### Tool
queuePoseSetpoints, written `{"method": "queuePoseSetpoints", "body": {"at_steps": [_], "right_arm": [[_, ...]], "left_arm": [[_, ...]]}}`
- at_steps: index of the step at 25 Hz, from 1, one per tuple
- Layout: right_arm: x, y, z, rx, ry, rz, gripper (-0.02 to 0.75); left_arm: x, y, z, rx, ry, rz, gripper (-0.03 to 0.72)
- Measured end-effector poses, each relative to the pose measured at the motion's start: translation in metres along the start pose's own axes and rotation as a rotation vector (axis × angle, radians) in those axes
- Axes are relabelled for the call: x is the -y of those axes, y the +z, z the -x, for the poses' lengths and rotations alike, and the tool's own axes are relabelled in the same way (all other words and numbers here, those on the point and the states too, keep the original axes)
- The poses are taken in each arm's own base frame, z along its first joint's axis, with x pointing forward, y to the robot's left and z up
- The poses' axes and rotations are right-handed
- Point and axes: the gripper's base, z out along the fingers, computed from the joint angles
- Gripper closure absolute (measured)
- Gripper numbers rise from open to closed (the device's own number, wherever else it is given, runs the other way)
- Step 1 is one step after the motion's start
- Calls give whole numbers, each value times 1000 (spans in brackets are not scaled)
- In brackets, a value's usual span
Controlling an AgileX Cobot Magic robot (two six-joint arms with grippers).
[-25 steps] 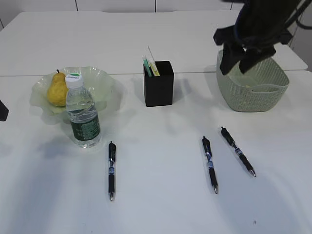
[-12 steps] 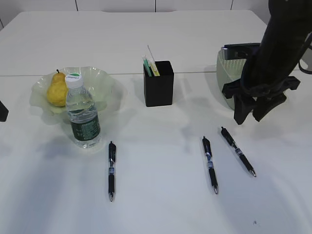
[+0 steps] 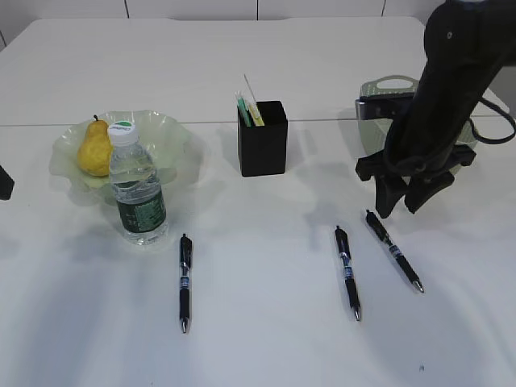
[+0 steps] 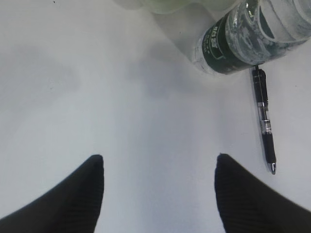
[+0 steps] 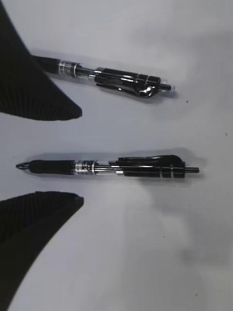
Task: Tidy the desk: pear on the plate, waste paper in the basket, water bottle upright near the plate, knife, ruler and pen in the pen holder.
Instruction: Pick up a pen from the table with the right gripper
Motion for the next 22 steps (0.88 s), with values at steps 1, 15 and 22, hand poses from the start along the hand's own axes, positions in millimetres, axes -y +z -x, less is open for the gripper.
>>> {"method": "queuePoseSetpoints", "body": {"at_steps": [1,15,22], "right_arm": [[0,5,1,-7,1,0,381],[3,37,13,22,4,-6,382],[4,43,15,38,5,-8,382]], "left_arm": [[0,0,0,0,0,0,182],[0,0,0,0,0,0,182],[0,0,1,14,0,1,182]]}}
